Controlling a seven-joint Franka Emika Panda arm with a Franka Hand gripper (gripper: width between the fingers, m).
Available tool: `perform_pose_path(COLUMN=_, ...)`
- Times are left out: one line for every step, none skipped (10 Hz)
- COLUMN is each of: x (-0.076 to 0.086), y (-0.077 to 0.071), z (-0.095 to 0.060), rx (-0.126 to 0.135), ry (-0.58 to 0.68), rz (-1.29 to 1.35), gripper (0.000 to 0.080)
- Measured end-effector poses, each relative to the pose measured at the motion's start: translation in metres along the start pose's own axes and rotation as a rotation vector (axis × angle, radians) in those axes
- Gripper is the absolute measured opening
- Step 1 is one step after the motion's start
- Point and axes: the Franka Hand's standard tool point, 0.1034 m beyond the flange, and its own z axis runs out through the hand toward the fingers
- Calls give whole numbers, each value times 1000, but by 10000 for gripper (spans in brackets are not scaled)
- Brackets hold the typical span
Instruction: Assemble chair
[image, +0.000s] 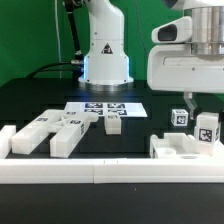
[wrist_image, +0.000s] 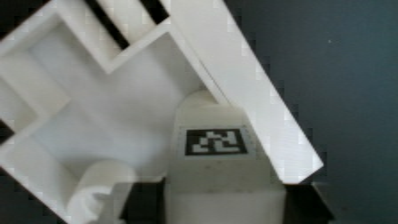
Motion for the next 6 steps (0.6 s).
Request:
perform_pose_path(x=0, y=-1, z=0, rx=1, ry=2, rz=106, gripper=288)
perform_pose_path(x=1, y=-1, z=0, rx=10, ry=-6, rz=192, gripper=288)
perform_pose_path(x=0, y=-1, z=0, rx=13, ry=-9, rz=268, gripper=289)
perform_pose_path(x=0, y=-2, z=0, rx=13, ry=-9, rz=311, gripper=289)
perform_pose_path(x=0, y=-2, z=0, rx=14, ry=-10, rz=334, gripper=356)
perform_pose_path(x=-1, y=-2, z=0, rx=14, ry=-10, rz=307, gripper=356)
